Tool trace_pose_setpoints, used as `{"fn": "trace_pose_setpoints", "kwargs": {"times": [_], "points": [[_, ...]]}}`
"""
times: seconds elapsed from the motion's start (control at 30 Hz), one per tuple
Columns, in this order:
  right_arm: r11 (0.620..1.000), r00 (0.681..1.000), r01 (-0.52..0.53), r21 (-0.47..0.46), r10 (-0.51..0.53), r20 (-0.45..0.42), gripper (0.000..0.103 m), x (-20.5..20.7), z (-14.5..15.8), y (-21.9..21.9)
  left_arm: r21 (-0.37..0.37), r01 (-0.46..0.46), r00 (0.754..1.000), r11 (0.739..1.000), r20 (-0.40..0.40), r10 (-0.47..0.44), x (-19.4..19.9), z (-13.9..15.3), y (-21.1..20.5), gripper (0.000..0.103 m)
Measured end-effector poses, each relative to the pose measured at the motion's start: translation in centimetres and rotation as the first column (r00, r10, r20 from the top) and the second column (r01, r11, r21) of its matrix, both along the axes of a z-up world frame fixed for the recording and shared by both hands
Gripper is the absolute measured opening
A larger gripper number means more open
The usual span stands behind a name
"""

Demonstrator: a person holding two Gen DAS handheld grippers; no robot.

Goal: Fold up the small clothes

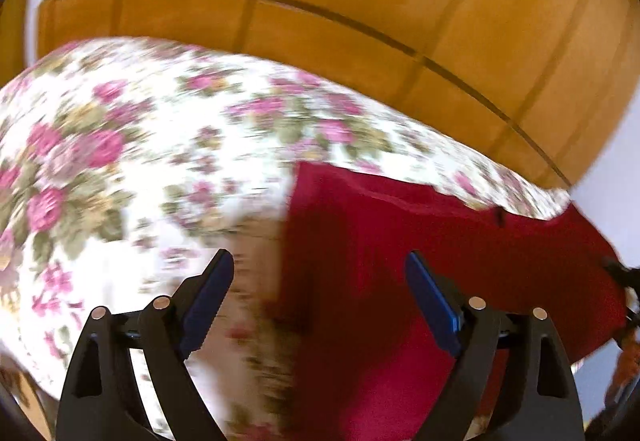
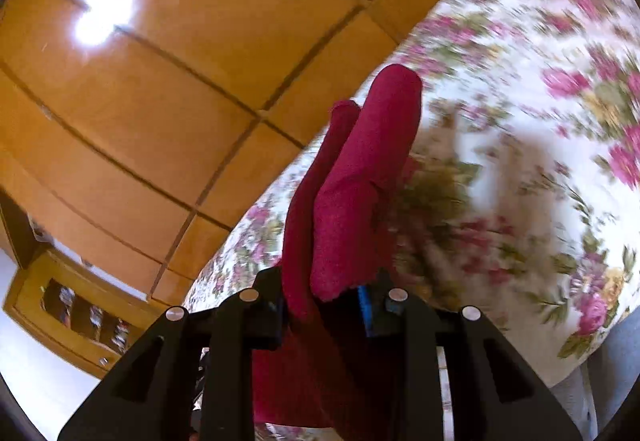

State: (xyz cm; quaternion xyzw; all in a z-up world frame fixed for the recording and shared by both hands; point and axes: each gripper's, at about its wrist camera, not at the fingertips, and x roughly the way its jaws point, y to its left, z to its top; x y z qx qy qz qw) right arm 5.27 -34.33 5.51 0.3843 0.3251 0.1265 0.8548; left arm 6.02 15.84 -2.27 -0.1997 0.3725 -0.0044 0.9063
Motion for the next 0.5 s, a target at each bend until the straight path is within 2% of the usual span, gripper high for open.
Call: {"fn": "trace_pose_setpoints", "kwargs": {"times": [0.17, 0.27, 0.4, 0.5], "points": [[0.997, 0.998, -0.042, -0.072, 0.045, 0.044, 0.025, 0.3, 3.3, 5.3, -0.073, -0.144, 0.986, 0.987, -0.094, 0.137, -0.1, -1.9, 4.2, 0.086], [0.989, 0.995, -0.072, -0.131, 0.081, 0.064, 0.025, 0.8, 4.3, 8.9, -0.093, -0.187, 0.979, 0.978, -0.098, 0.178, -0.4, -2.0, 5.8, 0.086], [0.968, 0.985, -0.154, -0.200, 0.167, 0.052, 0.025, 2.1, 4.4, 14.3, -0.081, -0.207, 0.975, 0.975, -0.092, 0.200, -0.8, -1.9, 6.8, 0.086], [0.939, 0.971, -0.220, -0.266, 0.237, 0.033, 0.025, 2.9, 3.6, 18.8, -0.090, -0.247, 0.964, 0.965, -0.123, 0.235, -1.1, -2.5, 8.0, 0.086]]}}
